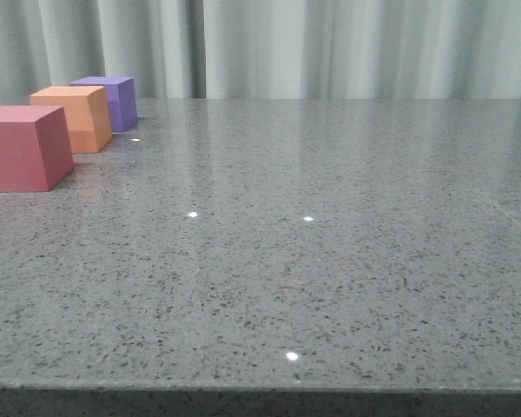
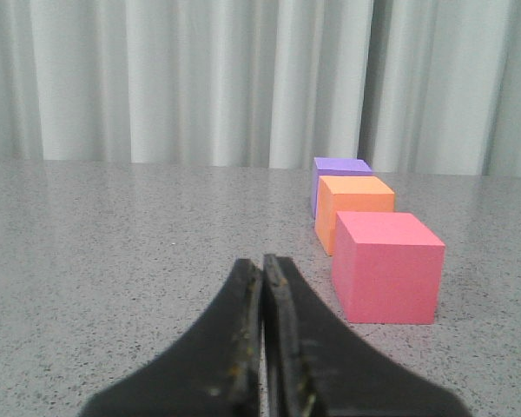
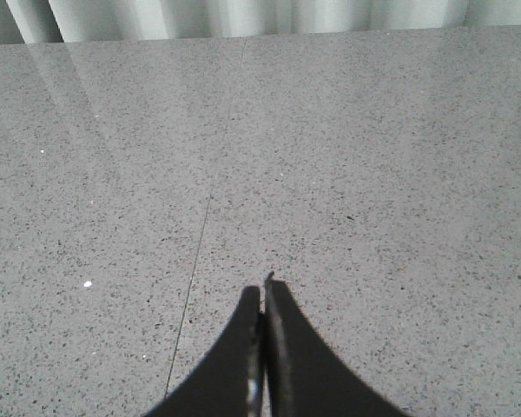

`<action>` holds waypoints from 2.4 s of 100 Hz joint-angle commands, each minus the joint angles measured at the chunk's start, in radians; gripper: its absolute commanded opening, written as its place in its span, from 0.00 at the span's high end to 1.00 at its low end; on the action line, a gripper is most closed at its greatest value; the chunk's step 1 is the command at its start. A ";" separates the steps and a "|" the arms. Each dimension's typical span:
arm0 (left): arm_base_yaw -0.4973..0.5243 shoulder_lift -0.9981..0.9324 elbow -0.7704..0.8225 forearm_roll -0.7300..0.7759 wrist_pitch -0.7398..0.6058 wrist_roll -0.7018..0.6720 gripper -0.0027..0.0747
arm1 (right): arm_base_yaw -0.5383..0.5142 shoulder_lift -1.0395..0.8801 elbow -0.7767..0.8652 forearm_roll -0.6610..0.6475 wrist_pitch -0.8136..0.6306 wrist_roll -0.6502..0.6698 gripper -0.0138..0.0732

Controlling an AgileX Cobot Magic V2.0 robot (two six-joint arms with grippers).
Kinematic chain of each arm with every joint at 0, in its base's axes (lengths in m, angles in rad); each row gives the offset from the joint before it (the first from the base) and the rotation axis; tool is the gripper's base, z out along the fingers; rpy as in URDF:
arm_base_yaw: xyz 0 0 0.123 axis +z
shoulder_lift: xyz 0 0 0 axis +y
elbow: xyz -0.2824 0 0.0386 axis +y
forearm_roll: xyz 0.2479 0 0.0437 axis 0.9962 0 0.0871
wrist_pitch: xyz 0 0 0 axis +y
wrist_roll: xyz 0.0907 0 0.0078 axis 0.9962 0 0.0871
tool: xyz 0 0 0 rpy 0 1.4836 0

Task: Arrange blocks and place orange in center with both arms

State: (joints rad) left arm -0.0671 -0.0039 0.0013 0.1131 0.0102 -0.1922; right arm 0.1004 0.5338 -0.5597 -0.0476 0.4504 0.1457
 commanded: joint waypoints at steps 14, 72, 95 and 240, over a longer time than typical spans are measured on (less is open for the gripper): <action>0.003 -0.036 0.044 -0.010 -0.077 -0.005 0.99 | -0.005 0.002 -0.027 -0.009 -0.074 -0.004 0.92; 0.003 -0.036 0.044 -0.010 -0.077 -0.005 0.99 | -0.005 -0.141 0.153 0.006 -0.313 -0.004 0.92; 0.003 -0.036 0.044 -0.010 -0.077 -0.005 0.99 | -0.006 -0.375 0.365 0.010 -0.464 -0.004 0.92; 0.003 -0.036 0.044 -0.010 -0.077 -0.005 0.99 | -0.078 -0.560 0.569 0.010 -0.580 -0.004 0.92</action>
State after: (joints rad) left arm -0.0671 -0.0039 0.0013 0.1131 0.0102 -0.1922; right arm 0.0281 -0.0108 0.0286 -0.0357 -0.0443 0.1457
